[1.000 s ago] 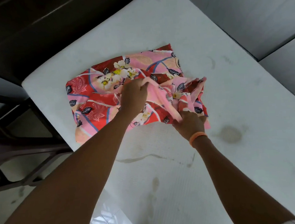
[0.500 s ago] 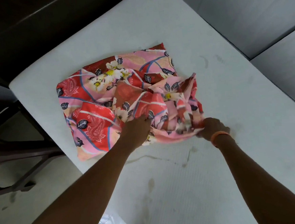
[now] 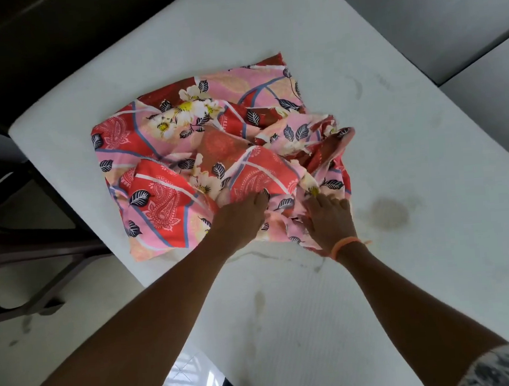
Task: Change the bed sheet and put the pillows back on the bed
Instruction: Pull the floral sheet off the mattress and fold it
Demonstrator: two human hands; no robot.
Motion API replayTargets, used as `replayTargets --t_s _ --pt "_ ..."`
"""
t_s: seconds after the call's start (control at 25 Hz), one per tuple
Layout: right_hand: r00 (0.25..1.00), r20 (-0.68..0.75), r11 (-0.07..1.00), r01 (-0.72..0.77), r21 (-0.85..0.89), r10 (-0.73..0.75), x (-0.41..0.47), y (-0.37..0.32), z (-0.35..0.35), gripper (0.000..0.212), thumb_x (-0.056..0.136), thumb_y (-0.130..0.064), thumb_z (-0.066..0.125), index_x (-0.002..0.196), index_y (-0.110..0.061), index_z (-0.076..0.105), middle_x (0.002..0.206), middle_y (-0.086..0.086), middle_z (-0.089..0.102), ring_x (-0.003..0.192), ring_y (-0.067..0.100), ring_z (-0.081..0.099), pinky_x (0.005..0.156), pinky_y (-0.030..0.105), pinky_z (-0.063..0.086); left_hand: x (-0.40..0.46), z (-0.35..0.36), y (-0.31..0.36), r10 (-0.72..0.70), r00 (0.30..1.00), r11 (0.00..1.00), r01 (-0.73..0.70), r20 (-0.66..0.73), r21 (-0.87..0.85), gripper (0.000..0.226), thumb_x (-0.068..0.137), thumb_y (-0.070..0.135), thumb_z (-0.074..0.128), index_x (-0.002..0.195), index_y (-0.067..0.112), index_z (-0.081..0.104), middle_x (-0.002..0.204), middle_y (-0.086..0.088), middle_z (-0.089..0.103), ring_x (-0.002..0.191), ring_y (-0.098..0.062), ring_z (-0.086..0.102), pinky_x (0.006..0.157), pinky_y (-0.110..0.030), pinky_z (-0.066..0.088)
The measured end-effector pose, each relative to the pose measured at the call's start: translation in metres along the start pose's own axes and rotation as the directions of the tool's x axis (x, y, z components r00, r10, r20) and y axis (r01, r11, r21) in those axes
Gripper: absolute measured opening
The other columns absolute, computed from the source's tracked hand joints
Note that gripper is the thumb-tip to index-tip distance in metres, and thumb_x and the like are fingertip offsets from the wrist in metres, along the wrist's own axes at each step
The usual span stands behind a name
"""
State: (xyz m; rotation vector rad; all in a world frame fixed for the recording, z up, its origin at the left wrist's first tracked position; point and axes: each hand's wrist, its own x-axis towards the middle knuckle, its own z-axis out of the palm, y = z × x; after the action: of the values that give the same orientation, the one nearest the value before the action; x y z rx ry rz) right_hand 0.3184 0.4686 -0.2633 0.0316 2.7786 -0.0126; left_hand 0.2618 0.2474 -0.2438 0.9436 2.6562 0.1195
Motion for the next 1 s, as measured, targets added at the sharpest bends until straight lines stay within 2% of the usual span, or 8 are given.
replayTargets --t_s 0.16,0.28,0.4,0.56,0.68,0.8,0.88,1.0 --pt "0.984 0.162 0.993 -0.090 0.078 0.076 -0.106 0.006 0.043 0.043 0.087 -0.019 0.061 0.129 -0.015 0.054 0.125 0.012 0.051 0.107 0.036 0.056 0.085 0.046 0.046 -0.059 0.029 0.029 0.226 0.906 0.962 -0.265 0.358 0.062 0.033 0.097 0.019 0.052 0.128 0.008 0.048 0.116 -0.011 0.062 0.098 -0.031 0.065 0.072 -0.042 0.056" --pt "0.931 -0.015 0.854 -0.327 0.405 0.363 -0.110 0.014 0.037 0.047 0.070 -0.008 0.062 0.116 -0.012 0.053 0.123 0.014 0.040 0.110 0.039 0.046 0.089 0.048 0.042 -0.067 0.025 0.015 0.343 0.939 0.936 -0.338 -0.039 0.093 0.046 0.085 0.044 0.068 0.112 0.007 0.062 0.110 -0.013 0.063 0.098 -0.030 0.059 0.077 -0.039 0.052" --pt "0.870 -0.255 0.800 -0.224 0.557 0.421 -0.045 0.007 -0.008 0.038 0.070 -0.021 0.045 0.107 -0.013 0.050 0.119 0.012 0.043 0.112 0.031 0.042 0.092 0.048 0.039 -0.021 -0.008 -0.018 0.204 0.903 0.979 -0.176 -0.378 0.106 0.047 0.094 0.042 0.052 0.122 0.005 0.057 0.127 -0.019 0.058 0.120 -0.033 0.052 0.096 -0.043 0.047" --pt "0.968 -0.213 0.966 -0.078 0.246 0.132 0.068 0.001 -0.049 0.057 0.088 -0.041 0.055 0.136 -0.014 0.040 0.147 0.014 0.038 0.140 0.034 0.030 0.115 0.058 0.023 0.059 -0.052 -0.069 -0.176 0.978 0.984 0.178 -0.109 0.005 0.092 0.084 0.063 0.058 0.151 0.009 0.025 0.160 -0.022 0.022 0.148 -0.042 0.015 0.119 -0.057 0.018" --pt "0.983 0.144 0.977 0.139 -0.160 -0.116 0.114 -0.002 -0.047 0.103 0.080 -0.050 0.066 0.155 -0.017 0.003 0.159 0.016 0.016 0.148 0.039 0.012 0.116 0.063 0.006 0.072 -0.040 -0.086 -0.086 0.982 0.996 0.084 0.167 0.015 0.125 0.069 0.060 0.079 0.155 0.019 -0.001 0.145 -0.023 0.045 0.131 -0.041 0.047 0.103 -0.052 0.043" --pt "0.966 0.213 0.937 0.204 -0.285 -0.146 0.098 -0.008 -0.036 0.104 0.077 -0.037 0.072 0.153 -0.020 0.003 0.150 0.021 0.026 0.127 0.044 0.045 0.101 0.059 0.034 0.042 -0.019 -0.072 -0.050 0.987 0.988 0.027 0.152 0.149 0.074 0.089 0.028 0.066 0.149 0.016 0.023 0.116 -0.014 0.065 0.099 -0.035 0.066 0.076 -0.041 0.052" --pt "0.992 0.044 0.948 0.128 -0.290 -0.120 0.070 -0.004 -0.027 0.071 0.087 -0.032 0.058 0.147 -0.014 0.023 0.146 0.024 0.033 0.113 0.045 0.055 0.089 0.055 0.045 0.002 -0.008 -0.060 -0.053 0.999 0.966 0.054 -0.010 0.252 0.039 0.090 0.014 0.056 0.128 0.011 0.048 0.105 -0.010 0.063 0.087 -0.031 0.066 0.065 -0.039 0.053" --pt "0.982 -0.180 0.966 0.008 -0.257 -0.056 0.031 0.001 -0.019 0.038 0.093 -0.025 0.048 0.126 -0.007 0.045 0.129 0.025 0.049 0.098 0.043 0.061 0.083 0.053 0.048 -0.069 0.009 -0.051 -0.055 0.956 0.950 0.139 -0.288 0.280 0.023 0.084 0.008 0.051 0.104 0.009 0.062 0.089 -0.011 0.059 0.072 -0.031 0.060 0.058 -0.037 0.049"
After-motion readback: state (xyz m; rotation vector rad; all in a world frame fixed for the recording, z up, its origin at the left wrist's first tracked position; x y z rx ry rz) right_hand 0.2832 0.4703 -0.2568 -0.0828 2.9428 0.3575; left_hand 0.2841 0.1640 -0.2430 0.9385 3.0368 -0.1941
